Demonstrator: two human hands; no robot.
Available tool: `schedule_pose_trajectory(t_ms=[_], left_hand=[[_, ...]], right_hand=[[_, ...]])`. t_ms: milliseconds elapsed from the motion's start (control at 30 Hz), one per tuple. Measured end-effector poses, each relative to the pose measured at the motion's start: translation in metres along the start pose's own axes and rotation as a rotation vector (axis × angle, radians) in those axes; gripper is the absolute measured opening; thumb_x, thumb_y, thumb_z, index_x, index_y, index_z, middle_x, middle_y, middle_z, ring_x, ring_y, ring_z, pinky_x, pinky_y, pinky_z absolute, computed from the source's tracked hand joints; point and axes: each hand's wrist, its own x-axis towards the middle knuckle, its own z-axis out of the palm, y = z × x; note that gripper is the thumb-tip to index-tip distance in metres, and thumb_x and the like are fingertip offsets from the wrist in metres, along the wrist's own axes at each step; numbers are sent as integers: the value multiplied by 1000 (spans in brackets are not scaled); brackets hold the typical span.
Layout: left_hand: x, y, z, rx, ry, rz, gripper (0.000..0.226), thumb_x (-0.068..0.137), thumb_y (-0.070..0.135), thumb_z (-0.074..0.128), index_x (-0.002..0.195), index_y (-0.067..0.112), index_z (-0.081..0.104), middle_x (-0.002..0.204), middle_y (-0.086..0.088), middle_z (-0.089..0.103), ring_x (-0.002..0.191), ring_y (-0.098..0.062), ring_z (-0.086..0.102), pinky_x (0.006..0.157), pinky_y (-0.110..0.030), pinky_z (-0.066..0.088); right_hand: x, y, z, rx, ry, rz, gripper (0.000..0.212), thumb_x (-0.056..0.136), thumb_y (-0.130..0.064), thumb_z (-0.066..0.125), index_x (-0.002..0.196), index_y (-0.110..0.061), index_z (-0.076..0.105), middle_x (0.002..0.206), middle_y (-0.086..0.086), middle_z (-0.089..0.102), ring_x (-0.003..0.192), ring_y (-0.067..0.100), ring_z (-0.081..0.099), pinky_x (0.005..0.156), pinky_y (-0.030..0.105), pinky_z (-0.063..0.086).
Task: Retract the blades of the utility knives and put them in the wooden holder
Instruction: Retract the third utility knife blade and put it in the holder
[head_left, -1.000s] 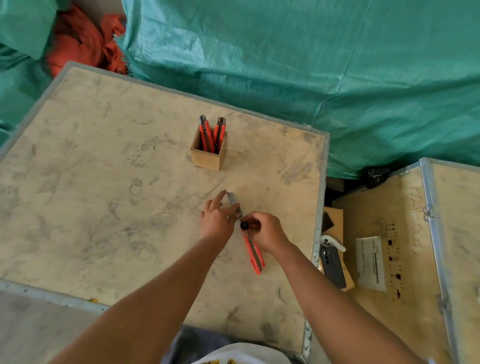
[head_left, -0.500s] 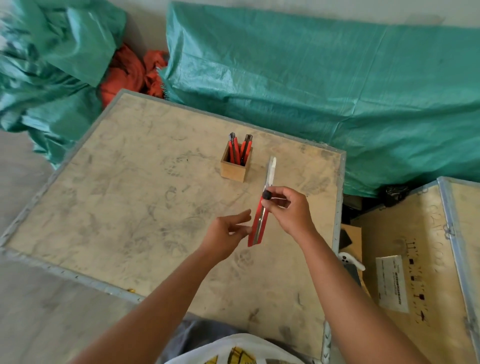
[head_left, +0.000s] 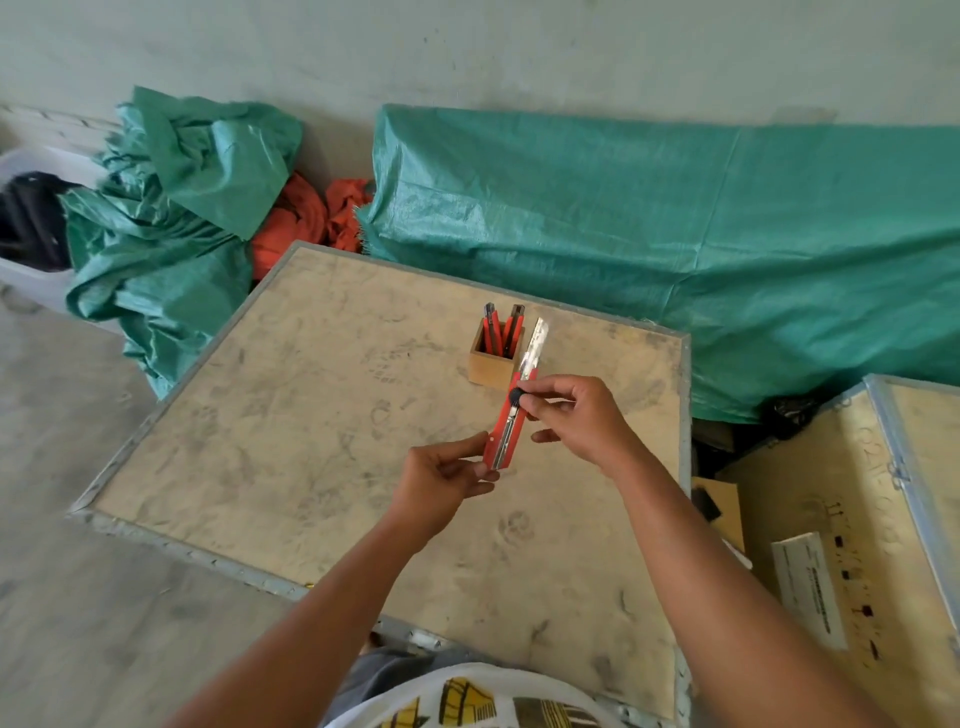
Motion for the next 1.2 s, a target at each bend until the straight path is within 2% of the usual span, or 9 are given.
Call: schedule_pose_trajectory(t_ms=[200,367,500,633,700,867,933,1067,1200], left_hand=[[-6,14,-3,-51,0,31,35,88,-11,62,122,-1,65,104,-17,77,94,-38,73,83,-39,61],[-12,23,-2,-58,-8,54,35,88,-11,63,120,3,68,99,-12,79,91,-31,75,85,-40,61],[-14,32,1,-55,-44,76,35,87,-11,64,117,7,70,98,-11,79,87,-28,76,83,-37,61],[-12,42,-3,-46,-83,93,35,87,-11,64,117,6,70,95,-13,79,86,-27,76,82,-35,61],[-7,48,-6,-32,-96,98,36,87,-12,64,118,4,69,95,-15,79,86,-28,76,82,-35,61],[5,64,-16,-4,-147,130,36,87,-11,64,115,10,72,95,-13,79,86,-29,76,83,-34,61],[8,70,-20,-4,-168,145,37,86,-10,66,112,16,73,94,-12,79,86,-29,76,82,-34,61],[15,76,-25,-18,-185,152,39,85,-10,67,106,22,75,95,-10,79,86,-29,76,82,-34,61],[23,79,-31,-2,-212,160,38,85,-9,67,115,13,72,98,-12,79,89,-30,76,85,-36,60]], right_hand=[[-20,-7,11,-177,-65,-43,20,89,-19,77,109,-22,80,102,-2,80,84,21,74,71,38,66],[-30,-9,14,-280,-84,-92,22,88,-25,78,111,-27,80,107,-9,79,76,9,71,68,19,54],[-36,-15,11,-285,-66,-138,26,90,-24,76,115,-31,78,110,-13,78,71,0,69,71,15,52],[-37,-17,18,-262,79,-159,13,82,-29,84,94,-28,77,96,-12,77,76,12,72,76,28,59],[-36,-21,22,-264,130,-175,15,81,-30,85,90,-29,72,94,-11,75,78,13,72,75,29,60],[-31,-33,24,-239,79,-221,24,89,-22,78,111,-32,76,109,-13,74,84,12,72,84,26,60],[-28,-35,28,-255,132,-234,18,87,-22,79,104,-28,77,105,-13,76,80,11,72,83,27,60],[-22,-40,38,-269,260,-239,16,82,-28,84,90,-26,69,96,-10,74,74,9,68,70,14,53],[-18,-44,37,-235,183,-237,26,87,-27,79,111,-34,73,106,-12,74,81,12,70,76,19,56]])
